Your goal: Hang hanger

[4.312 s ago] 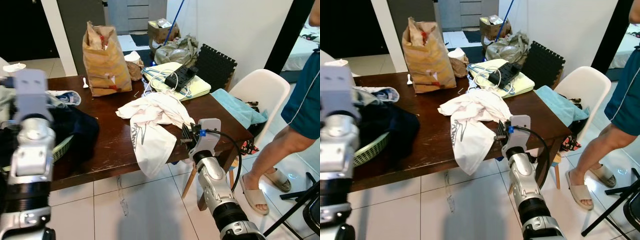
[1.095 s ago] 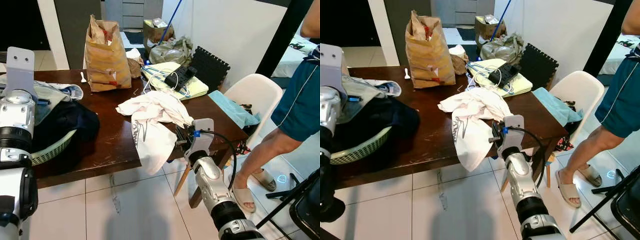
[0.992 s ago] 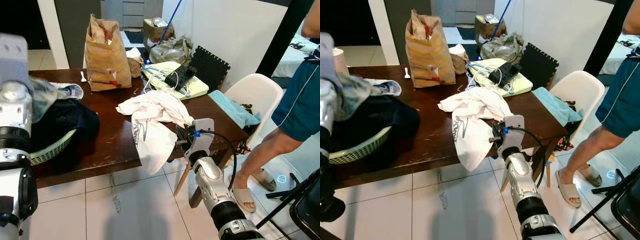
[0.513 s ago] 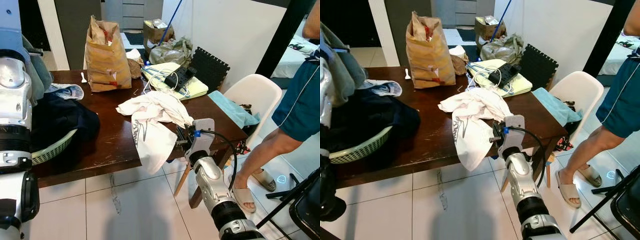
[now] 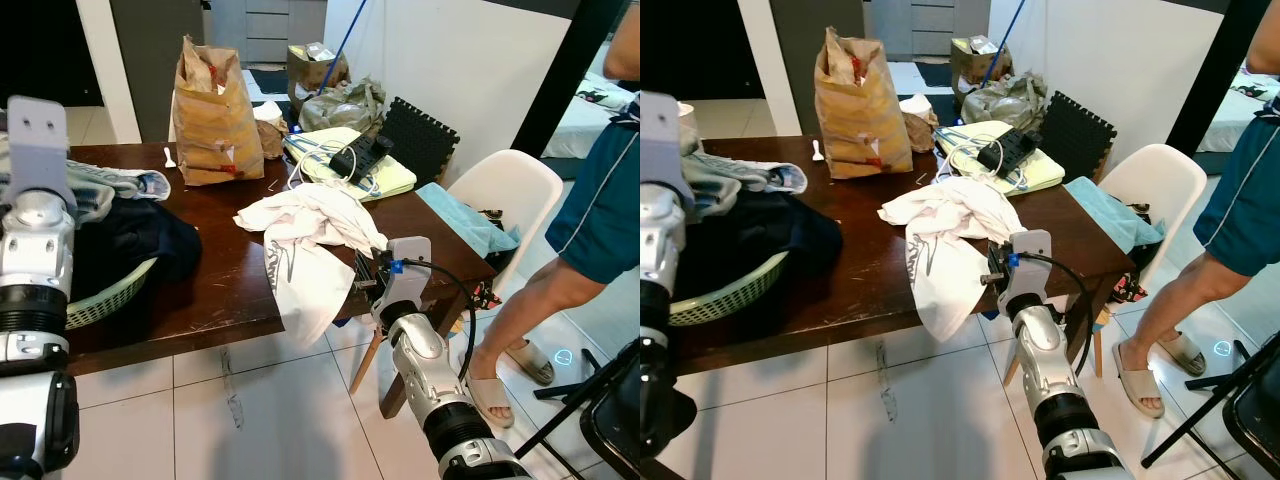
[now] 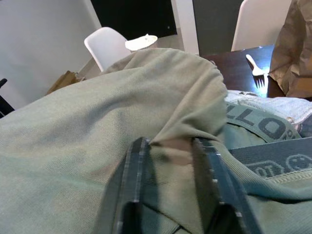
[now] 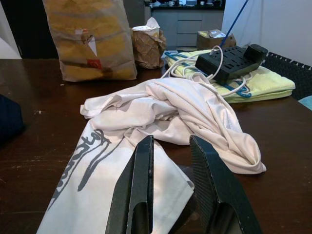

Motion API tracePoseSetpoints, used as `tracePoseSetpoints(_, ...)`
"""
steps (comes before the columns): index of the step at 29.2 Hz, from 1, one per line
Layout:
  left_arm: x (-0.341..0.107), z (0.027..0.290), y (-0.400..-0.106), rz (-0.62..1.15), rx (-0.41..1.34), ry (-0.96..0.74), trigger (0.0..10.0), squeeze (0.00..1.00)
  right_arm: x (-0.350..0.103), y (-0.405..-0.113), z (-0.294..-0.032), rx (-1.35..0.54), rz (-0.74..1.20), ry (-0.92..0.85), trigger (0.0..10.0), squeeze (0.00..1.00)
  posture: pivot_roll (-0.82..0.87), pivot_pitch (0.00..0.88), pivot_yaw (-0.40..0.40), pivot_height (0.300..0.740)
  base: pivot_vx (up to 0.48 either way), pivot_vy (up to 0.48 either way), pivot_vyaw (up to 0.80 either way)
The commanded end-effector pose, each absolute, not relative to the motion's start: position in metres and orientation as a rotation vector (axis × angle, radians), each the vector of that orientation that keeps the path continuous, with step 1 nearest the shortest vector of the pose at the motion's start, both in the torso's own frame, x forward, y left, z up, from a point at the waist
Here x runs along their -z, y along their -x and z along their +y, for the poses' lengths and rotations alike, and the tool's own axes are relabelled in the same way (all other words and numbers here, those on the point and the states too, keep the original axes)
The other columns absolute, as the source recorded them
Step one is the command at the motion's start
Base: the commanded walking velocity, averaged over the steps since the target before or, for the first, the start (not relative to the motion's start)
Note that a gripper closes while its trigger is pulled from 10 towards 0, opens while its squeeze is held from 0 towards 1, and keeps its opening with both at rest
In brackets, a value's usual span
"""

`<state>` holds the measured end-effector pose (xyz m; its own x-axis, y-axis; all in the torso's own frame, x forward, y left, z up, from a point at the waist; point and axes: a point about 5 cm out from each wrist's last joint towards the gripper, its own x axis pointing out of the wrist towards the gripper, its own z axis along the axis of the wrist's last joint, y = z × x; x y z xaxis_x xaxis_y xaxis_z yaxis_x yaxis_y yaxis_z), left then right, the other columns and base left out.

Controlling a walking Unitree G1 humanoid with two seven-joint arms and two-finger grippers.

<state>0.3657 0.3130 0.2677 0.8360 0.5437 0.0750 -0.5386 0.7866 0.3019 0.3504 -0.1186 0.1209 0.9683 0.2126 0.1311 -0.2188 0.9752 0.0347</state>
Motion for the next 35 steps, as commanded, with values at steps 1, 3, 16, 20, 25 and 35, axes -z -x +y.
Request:
tracePoseSetpoints(1,-0.263,0.314,-0.364,0.036,-0.585,-0.319,10.0,1.0,-0.117,-0.349,-0.121,-0.208,-0.112,-0.051,10.0,0.0,0.09,0.004,-0.069,0.74,0.0,0.0,0.0)
tracePoseSetpoints(3,-0.265,0.314,-0.364,0.021,-0.589,-0.316,10.0,0.4,-0.117,-0.349,-0.121,-0.209,-0.113,-0.05,10.0,0.0,0.09,0.006,-0.07,0.74,0.0,0.0,0.0)
tracePoseSetpoints(16,-0.267,0.311,-0.368,0.033,-0.516,-0.28,10.0,0.27,-0.116,-0.348,-0.122,-0.201,-0.112,-0.058,10.0,0.0,0.08,0.013,-0.059,0.74,0.0,0.0,0.0)
tracePoseSetpoints(20,-0.258,0.309,-0.371,0.112,-0.487,-0.239,10.0,0.0,-0.117,-0.349,-0.122,-0.197,-0.113,-0.06,10.0,0.0,0.09,0.012,-0.054,0.74,0.0,0.0,0.0)
tracePoseSetpoints(25,-0.249,0.308,-0.372,0.189,-0.456,-0.229,10.0,0.0,-0.116,-0.349,-0.122,-0.194,-0.115,-0.063,10.0,0.0,0.09,0.013,-0.051,0.74,0.0,0.0,0.0)
tracePoseSetpoints(35,-0.25,0.305,-0.373,0.173,-0.442,-0.212,0.0,0.0,-0.118,-0.35,-0.123,-0.186,-0.118,-0.064,10.0,0.0,0.08,0.012,-0.048,0.74,0.0,0.0,0.0)
